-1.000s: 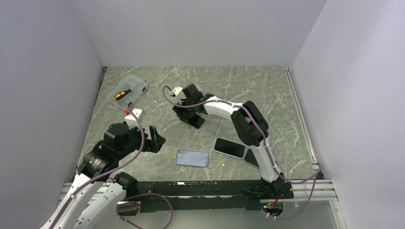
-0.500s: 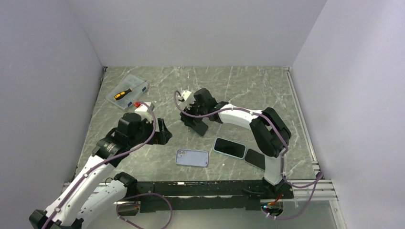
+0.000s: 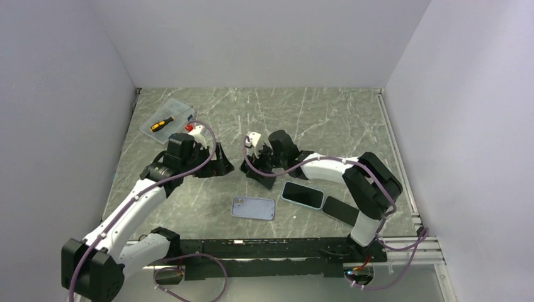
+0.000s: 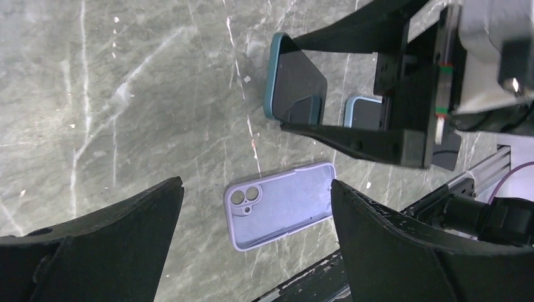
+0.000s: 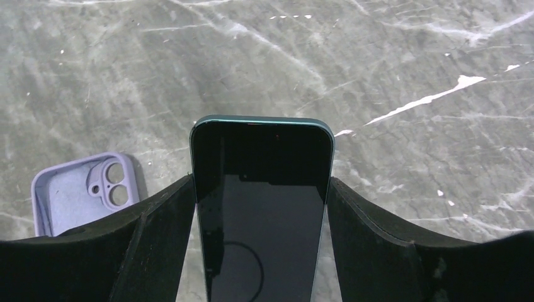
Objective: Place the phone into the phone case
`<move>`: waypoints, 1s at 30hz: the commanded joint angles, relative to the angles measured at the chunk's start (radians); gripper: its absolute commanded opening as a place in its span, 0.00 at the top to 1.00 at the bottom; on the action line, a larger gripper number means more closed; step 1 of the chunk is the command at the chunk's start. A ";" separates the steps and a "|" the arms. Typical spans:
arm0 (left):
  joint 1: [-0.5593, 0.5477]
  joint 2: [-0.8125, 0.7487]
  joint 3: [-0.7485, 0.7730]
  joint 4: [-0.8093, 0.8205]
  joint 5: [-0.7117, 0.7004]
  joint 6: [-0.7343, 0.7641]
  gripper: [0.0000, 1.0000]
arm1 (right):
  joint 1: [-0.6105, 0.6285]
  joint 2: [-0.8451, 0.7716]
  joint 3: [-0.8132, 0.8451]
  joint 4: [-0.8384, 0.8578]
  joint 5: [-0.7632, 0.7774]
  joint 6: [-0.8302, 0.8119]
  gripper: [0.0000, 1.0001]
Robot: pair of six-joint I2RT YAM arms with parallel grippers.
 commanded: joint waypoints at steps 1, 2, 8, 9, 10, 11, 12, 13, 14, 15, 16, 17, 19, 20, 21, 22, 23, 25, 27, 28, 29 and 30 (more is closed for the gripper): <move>0.017 0.085 0.040 0.098 0.099 -0.018 0.08 | 0.018 -0.077 -0.086 0.207 -0.065 -0.015 0.54; 0.018 0.104 0.043 0.105 0.106 -0.018 0.09 | 0.022 -0.084 -0.107 0.230 -0.068 -0.020 0.54; 0.021 0.234 0.078 0.129 0.202 -0.012 0.15 | 0.045 -0.107 -0.156 0.273 -0.079 -0.053 0.53; 0.021 0.253 0.082 0.133 0.216 -0.013 0.16 | 0.050 -0.111 -0.162 0.277 -0.079 -0.063 0.53; 0.021 0.270 0.086 0.142 0.225 -0.012 0.16 | 0.055 -0.116 -0.167 0.281 -0.082 -0.072 0.53; 0.021 0.287 0.089 0.149 0.235 -0.010 0.17 | 0.058 -0.120 -0.173 0.285 -0.084 -0.075 0.53; 0.021 0.301 0.090 0.155 0.251 -0.011 0.18 | 0.060 -0.123 -0.178 0.291 -0.087 -0.078 0.53; 0.022 0.317 0.090 0.170 0.272 -0.015 0.18 | 0.061 -0.124 -0.179 0.290 -0.089 -0.081 0.53; 0.021 0.330 0.091 0.179 0.291 -0.017 0.20 | 0.063 -0.124 -0.178 0.285 -0.090 -0.084 0.53; 0.021 0.341 0.091 0.188 0.308 -0.021 0.21 | 0.063 -0.125 -0.177 0.281 -0.091 -0.088 0.53; 0.021 0.349 0.088 0.197 0.322 -0.025 0.23 | 0.064 -0.126 -0.178 0.279 -0.091 -0.092 0.53; 0.021 0.355 0.085 0.201 0.329 -0.027 0.24 | 0.065 -0.128 -0.179 0.280 -0.091 -0.094 0.53; 0.020 0.365 0.081 0.202 0.334 -0.027 0.26 | 0.066 -0.134 -0.184 0.285 -0.092 -0.096 0.53; 0.020 0.370 0.079 0.201 0.334 -0.026 0.27 | 0.066 -0.136 -0.187 0.288 -0.095 -0.096 0.53; 0.018 0.376 0.077 0.203 0.335 -0.027 0.27 | 0.066 -0.138 -0.188 0.291 -0.096 -0.096 0.53; 0.017 0.381 0.072 0.208 0.339 -0.029 0.27 | 0.067 -0.139 -0.189 0.290 -0.097 -0.098 0.53; 0.015 0.389 0.071 0.214 0.343 -0.032 0.29 | 0.068 -0.139 -0.189 0.288 -0.098 -0.099 0.53; 0.006 0.403 0.070 0.223 0.349 -0.037 0.33 | 0.068 -0.138 -0.189 0.285 -0.096 -0.102 0.53; -0.007 0.418 0.074 0.223 0.351 -0.038 0.38 | 0.068 -0.140 -0.190 0.286 -0.095 -0.104 0.53; -0.013 0.425 0.076 0.221 0.350 -0.037 0.40 | 0.069 -0.142 -0.191 0.286 -0.097 -0.104 0.53; -0.020 0.431 0.078 0.218 0.348 -0.034 0.41 | 0.068 -0.143 -0.191 0.286 -0.097 -0.106 0.53; -0.025 0.437 0.079 0.215 0.344 -0.032 0.43 | 0.068 -0.143 -0.191 0.286 -0.096 -0.106 0.52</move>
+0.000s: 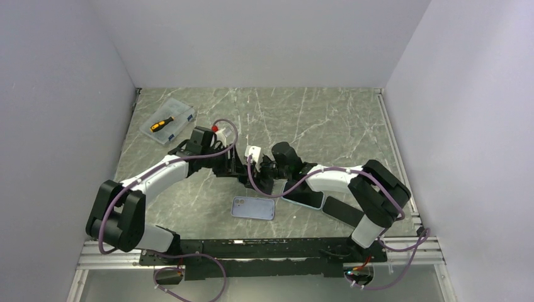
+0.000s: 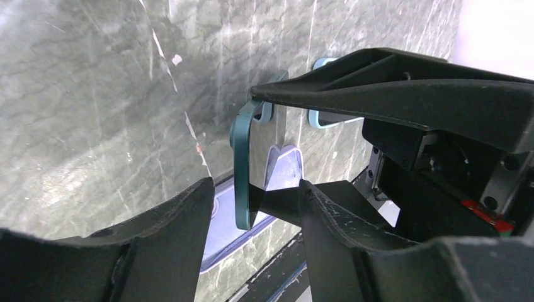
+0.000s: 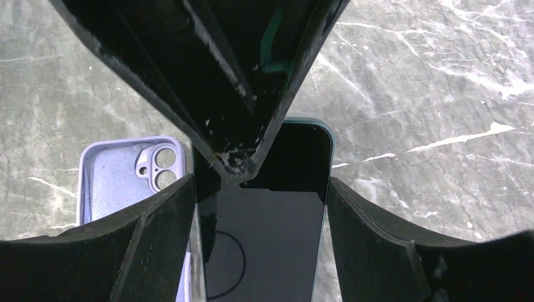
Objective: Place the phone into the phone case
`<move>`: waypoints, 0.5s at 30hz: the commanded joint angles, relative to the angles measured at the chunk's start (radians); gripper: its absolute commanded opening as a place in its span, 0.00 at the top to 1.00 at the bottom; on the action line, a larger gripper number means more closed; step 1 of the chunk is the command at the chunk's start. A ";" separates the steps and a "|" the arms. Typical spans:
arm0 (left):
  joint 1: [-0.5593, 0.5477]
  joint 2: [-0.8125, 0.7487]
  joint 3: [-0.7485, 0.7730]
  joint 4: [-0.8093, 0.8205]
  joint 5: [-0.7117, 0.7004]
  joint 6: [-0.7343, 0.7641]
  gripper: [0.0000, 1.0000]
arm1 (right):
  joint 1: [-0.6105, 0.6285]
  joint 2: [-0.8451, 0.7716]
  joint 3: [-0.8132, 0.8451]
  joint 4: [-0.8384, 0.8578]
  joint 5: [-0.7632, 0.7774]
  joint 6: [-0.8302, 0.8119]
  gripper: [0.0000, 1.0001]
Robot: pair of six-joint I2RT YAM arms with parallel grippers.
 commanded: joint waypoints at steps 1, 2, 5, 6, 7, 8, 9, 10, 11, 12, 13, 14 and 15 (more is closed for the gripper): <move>-0.028 0.024 0.024 0.033 0.025 -0.004 0.44 | 0.005 -0.046 0.003 0.078 -0.035 -0.028 0.53; -0.030 0.027 0.024 0.033 0.024 -0.004 0.45 | 0.005 -0.044 0.005 0.074 -0.036 -0.029 0.52; -0.036 0.036 0.022 0.035 0.026 -0.003 0.50 | 0.006 -0.042 0.006 0.075 -0.034 -0.028 0.52; -0.037 0.037 0.023 0.035 0.023 -0.002 0.51 | 0.006 -0.041 0.005 0.076 -0.035 -0.027 0.53; -0.038 0.037 0.022 0.033 0.020 -0.001 0.53 | 0.005 -0.041 0.006 0.075 -0.036 -0.027 0.52; -0.038 0.038 0.024 0.031 0.018 0.000 0.55 | 0.005 -0.040 0.006 0.074 -0.036 -0.026 0.52; -0.038 0.038 0.025 0.028 0.017 0.002 0.57 | 0.006 -0.039 0.008 0.073 -0.036 -0.026 0.52; -0.038 0.037 0.029 0.024 0.014 0.004 0.59 | 0.006 -0.038 0.008 0.073 -0.035 -0.026 0.52; -0.038 0.039 0.032 0.021 0.012 0.007 0.62 | 0.005 -0.038 0.008 0.074 -0.035 -0.026 0.52; -0.039 0.040 0.035 0.016 0.010 0.009 0.65 | 0.007 -0.037 0.009 0.072 -0.034 -0.026 0.52; -0.039 0.042 0.038 0.014 0.011 0.012 0.68 | 0.005 -0.035 0.011 0.071 -0.033 -0.026 0.52; -0.039 0.044 0.041 0.011 0.011 0.013 0.71 | 0.005 -0.034 0.012 0.069 -0.033 -0.026 0.52; -0.039 0.046 0.042 0.012 0.014 0.013 0.74 | 0.005 -0.033 0.014 0.069 -0.031 -0.026 0.51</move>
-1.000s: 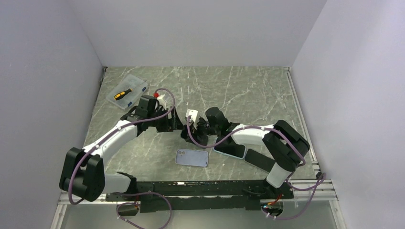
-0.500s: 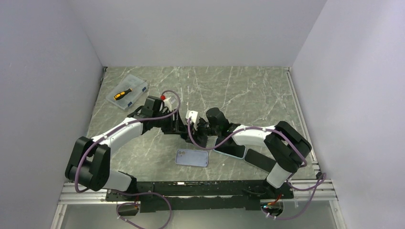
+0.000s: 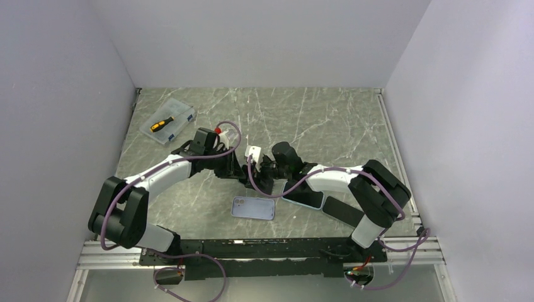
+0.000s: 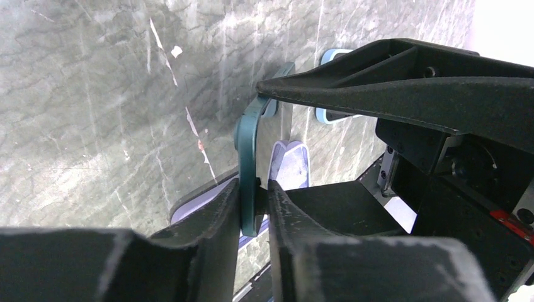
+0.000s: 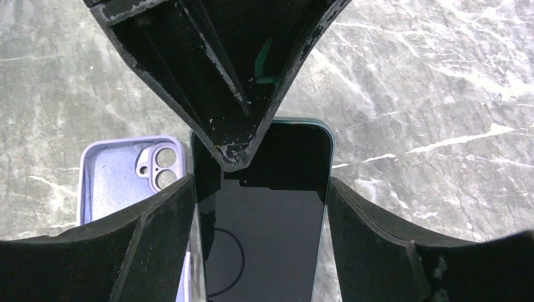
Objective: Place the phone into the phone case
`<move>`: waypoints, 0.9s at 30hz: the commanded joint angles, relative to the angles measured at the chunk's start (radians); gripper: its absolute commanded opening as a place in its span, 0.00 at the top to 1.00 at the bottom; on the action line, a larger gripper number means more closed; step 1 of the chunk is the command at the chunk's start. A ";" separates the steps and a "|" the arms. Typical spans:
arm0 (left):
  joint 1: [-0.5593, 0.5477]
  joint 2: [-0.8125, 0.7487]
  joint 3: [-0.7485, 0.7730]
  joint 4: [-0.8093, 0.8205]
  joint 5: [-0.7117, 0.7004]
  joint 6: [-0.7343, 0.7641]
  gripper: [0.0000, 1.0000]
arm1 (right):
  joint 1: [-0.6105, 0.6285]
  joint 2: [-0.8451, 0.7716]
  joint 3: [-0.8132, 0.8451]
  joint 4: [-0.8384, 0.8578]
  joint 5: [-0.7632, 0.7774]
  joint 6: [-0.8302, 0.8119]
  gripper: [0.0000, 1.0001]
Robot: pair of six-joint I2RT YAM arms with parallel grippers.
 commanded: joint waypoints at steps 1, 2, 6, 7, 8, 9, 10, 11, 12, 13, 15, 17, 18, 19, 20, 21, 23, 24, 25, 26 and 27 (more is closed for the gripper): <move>-0.005 0.010 0.044 0.014 0.017 0.011 0.77 | 0.005 -0.030 0.015 0.068 -0.026 -0.019 0.51; -0.006 0.014 0.044 0.014 0.019 0.012 0.79 | 0.005 -0.030 0.016 0.068 -0.022 -0.017 0.51; -0.008 0.019 0.049 0.005 0.023 0.024 0.94 | 0.005 -0.027 0.024 0.055 0.000 -0.008 0.47; -0.008 0.018 0.049 0.005 0.026 0.025 1.00 | 0.005 -0.027 0.029 0.046 0.002 -0.005 0.45; -0.008 0.016 0.047 0.007 0.030 0.023 1.00 | 0.004 -0.026 0.036 0.037 0.002 0.001 0.43; -0.008 0.011 0.044 0.015 0.033 0.020 1.00 | 0.002 -0.024 0.044 0.022 0.001 0.009 0.41; -0.008 0.006 0.039 0.022 0.036 0.015 1.00 | 0.001 -0.024 0.052 0.008 0.002 0.016 0.39; -0.008 -0.001 0.037 0.027 0.036 0.012 1.00 | 0.000 -0.026 0.058 -0.002 0.002 0.018 0.36; -0.008 -0.008 0.035 0.030 0.037 0.008 1.00 | -0.001 -0.030 0.061 -0.010 0.005 0.017 0.33; -0.008 -0.013 0.035 0.031 0.035 0.005 1.00 | -0.003 -0.035 0.061 -0.013 0.010 0.019 0.31; -0.008 -0.026 0.036 0.028 0.032 0.004 1.00 | -0.005 -0.053 0.059 -0.018 0.022 0.021 0.28; -0.009 -0.037 0.036 0.026 0.031 0.001 1.00 | -0.012 -0.073 0.054 -0.026 0.029 0.026 0.25; -0.010 -0.044 0.036 0.026 0.031 0.000 1.00 | -0.015 -0.086 0.049 -0.030 0.029 0.029 0.24; -0.010 -0.051 0.036 0.026 0.030 -0.001 1.00 | -0.016 -0.102 0.044 -0.032 0.028 0.032 0.23; -0.010 -0.058 0.036 0.025 0.028 -0.003 1.00 | -0.019 -0.126 0.037 -0.038 0.027 0.035 0.22; -0.010 -0.066 0.035 0.024 0.025 -0.003 1.00 | -0.019 -0.146 0.029 -0.045 0.028 0.038 0.21; -0.010 -0.077 0.038 0.020 0.022 -0.003 1.00 | -0.022 -0.189 0.008 -0.056 0.033 0.045 0.20; -0.010 -0.083 0.039 0.021 0.022 -0.003 1.00 | -0.023 -0.214 -0.004 -0.057 0.036 0.053 0.20; -0.010 -0.088 0.039 0.020 0.023 -0.004 1.00 | -0.024 -0.241 -0.016 -0.059 0.038 0.059 0.19; -0.010 -0.093 0.038 0.020 0.022 -0.006 1.00 | -0.024 -0.265 -0.029 -0.061 0.040 0.065 0.03; -0.010 -0.098 0.038 0.018 0.022 -0.006 1.00 | -0.024 -0.290 -0.040 -0.066 0.041 0.069 0.01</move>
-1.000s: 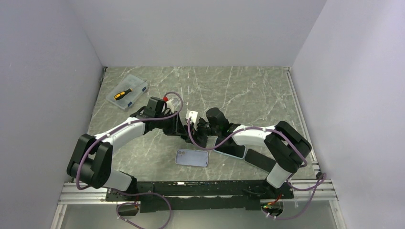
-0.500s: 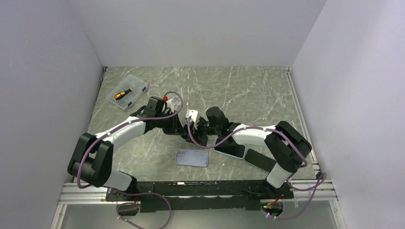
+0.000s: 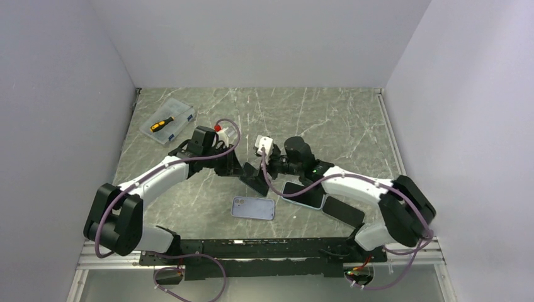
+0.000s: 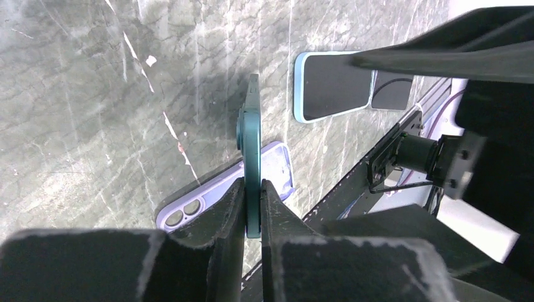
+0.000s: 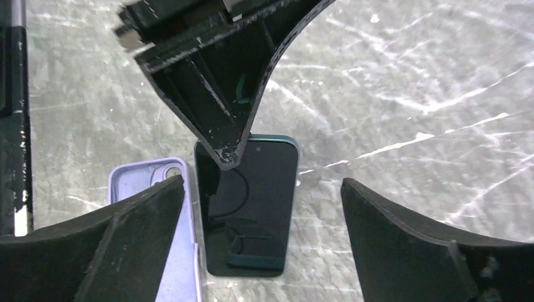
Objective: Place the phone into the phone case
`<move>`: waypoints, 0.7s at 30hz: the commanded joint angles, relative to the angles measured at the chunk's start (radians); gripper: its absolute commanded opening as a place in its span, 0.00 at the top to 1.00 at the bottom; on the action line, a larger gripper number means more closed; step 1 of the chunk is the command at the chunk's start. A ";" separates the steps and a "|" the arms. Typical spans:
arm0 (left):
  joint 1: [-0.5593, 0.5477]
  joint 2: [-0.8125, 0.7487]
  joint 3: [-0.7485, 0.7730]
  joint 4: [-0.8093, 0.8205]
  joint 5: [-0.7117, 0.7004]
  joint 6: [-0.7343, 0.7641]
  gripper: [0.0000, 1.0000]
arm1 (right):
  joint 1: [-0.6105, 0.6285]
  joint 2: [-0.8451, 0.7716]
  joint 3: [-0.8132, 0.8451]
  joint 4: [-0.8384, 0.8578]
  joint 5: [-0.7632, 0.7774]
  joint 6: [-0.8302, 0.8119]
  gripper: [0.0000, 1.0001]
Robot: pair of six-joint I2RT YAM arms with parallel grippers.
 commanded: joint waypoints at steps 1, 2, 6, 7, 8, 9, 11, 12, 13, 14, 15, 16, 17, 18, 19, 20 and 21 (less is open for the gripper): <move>-0.004 -0.051 0.030 0.014 0.011 -0.005 1.00 | -0.006 -0.124 -0.042 0.008 0.010 0.029 0.00; -0.004 -0.058 0.030 0.012 0.011 -0.004 1.00 | -0.006 -0.146 -0.045 -0.007 0.017 0.038 0.00; -0.004 -0.120 0.031 -0.005 0.004 -0.004 1.00 | -0.009 -0.232 -0.061 -0.045 0.083 0.096 0.00; -0.004 -0.140 0.031 -0.013 0.001 -0.005 1.00 | -0.009 -0.250 -0.064 -0.053 0.118 0.116 0.00; -0.004 -0.163 0.031 -0.020 -0.005 -0.005 1.00 | -0.010 -0.268 -0.066 -0.063 0.153 0.135 0.00; -0.004 -0.184 0.033 -0.028 -0.007 -0.006 1.00 | -0.012 -0.290 -0.070 -0.066 0.189 0.166 0.00; -0.004 -0.227 0.029 -0.039 -0.012 -0.013 1.00 | -0.021 -0.318 -0.069 -0.096 0.214 0.231 0.00; -0.004 -0.249 0.027 -0.041 -0.011 -0.018 1.00 | -0.024 -0.331 -0.066 -0.108 0.225 0.268 0.00; -0.004 -0.272 0.021 -0.040 -0.009 -0.025 1.00 | -0.028 -0.342 -0.063 -0.124 0.233 0.307 0.00; -0.004 -0.291 0.015 -0.039 -0.007 -0.033 1.00 | -0.030 -0.353 -0.061 -0.139 0.234 0.335 0.00; -0.004 -0.313 0.008 -0.042 -0.006 -0.041 1.00 | -0.030 -0.363 -0.060 -0.152 0.234 0.364 0.00; -0.004 -0.334 -0.003 -0.043 -0.004 -0.053 1.00 | -0.032 -0.376 -0.064 -0.163 0.225 0.392 0.00; -0.004 -0.356 -0.011 -0.043 -0.002 -0.062 1.00 | -0.032 -0.394 -0.072 -0.168 0.207 0.420 0.00; -0.004 -0.382 -0.019 -0.045 -0.004 -0.070 1.00 | -0.033 -0.412 -0.085 -0.167 0.199 0.453 0.00; -0.004 -0.407 -0.028 -0.047 -0.007 -0.079 1.00 | -0.034 -0.433 -0.099 -0.164 0.203 0.499 0.00; -0.004 -0.431 -0.037 -0.050 -0.010 -0.089 1.00 | -0.035 -0.452 -0.113 -0.164 0.207 0.541 0.00; -0.004 -0.454 -0.046 -0.049 -0.011 -0.101 1.00 | -0.036 -0.472 -0.128 -0.167 0.212 0.579 0.00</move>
